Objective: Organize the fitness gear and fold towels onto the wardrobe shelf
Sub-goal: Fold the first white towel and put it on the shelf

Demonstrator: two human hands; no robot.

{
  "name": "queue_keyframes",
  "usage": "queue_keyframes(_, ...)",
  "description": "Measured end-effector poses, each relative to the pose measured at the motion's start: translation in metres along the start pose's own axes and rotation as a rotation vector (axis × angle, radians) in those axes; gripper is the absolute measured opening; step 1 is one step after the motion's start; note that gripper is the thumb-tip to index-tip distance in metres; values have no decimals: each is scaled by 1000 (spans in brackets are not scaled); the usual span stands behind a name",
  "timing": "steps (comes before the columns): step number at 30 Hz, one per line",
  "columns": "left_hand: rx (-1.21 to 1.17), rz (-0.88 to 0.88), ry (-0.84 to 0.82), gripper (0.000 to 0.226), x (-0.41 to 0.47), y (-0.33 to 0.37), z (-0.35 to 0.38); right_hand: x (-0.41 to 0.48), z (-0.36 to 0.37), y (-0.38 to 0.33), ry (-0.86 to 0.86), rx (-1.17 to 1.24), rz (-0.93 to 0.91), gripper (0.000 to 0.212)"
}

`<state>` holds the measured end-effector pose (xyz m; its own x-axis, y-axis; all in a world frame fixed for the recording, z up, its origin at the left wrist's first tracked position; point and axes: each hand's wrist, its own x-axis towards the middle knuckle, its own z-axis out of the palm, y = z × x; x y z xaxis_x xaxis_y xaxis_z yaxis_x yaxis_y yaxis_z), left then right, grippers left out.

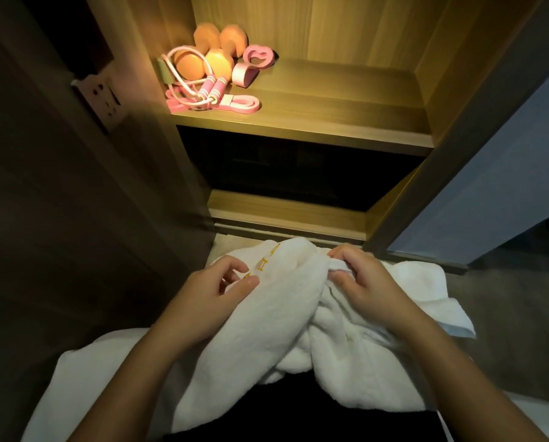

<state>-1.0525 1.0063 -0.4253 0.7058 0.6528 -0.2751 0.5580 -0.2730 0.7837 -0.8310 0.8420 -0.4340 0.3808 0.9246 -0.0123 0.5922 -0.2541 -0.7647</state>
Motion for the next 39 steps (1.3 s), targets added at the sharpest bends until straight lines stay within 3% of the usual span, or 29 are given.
queue_keyframes(5, 234, 3, 96, 42, -16, 2, -6, -2, -8, 5, 103, -246, 77, 6)
queue_keyframes(10, 325, 43, 61, 27, -21, 8, -14, -4, -7, -5, 155, -375, 151, 8)
queue_keyframes(12, 344, 136, 134, 28, -24, 15, -11, -3, -10, -11, 194, -334, 119, 9)
queue_keyframes(16, 405, 283, 313, 28, -28, 25, 8, -5, -29, -37, 188, -19, -94, 22)
queue_keyframes(19, 465, 297, 357, 29, -26, 30, 21, -12, -42, -50, 80, 17, -208, 9)
queue_keyframes(24, 369, 212, 477, 23, -29, 36, 23, -29, -69, -46, 270, 56, -135, 8)
queue_keyframes(26, 269, 367, 427, 20, -35, 44, 19, -34, -69, -45, 268, 40, -102, 5)
queue_keyframes(29, 183, 521, 186, 17, -41, 56, 29, -36, -61, -44, 183, -25, -59, 6)
queue_keyframes(33, 171, 236, 84, 18, -14, 52, 55, -35, -59, -47, 93, -97, -142, 5)
queue_keyframes(35, 0, 140, 55, 18, 0, 46, 58, -30, -53, -52, -23, -158, -228, 17)
queue_keyframes(39, -93, 204, 54, 19, -1, 38, 51, -14, -18, -52, -271, -238, -269, 9)
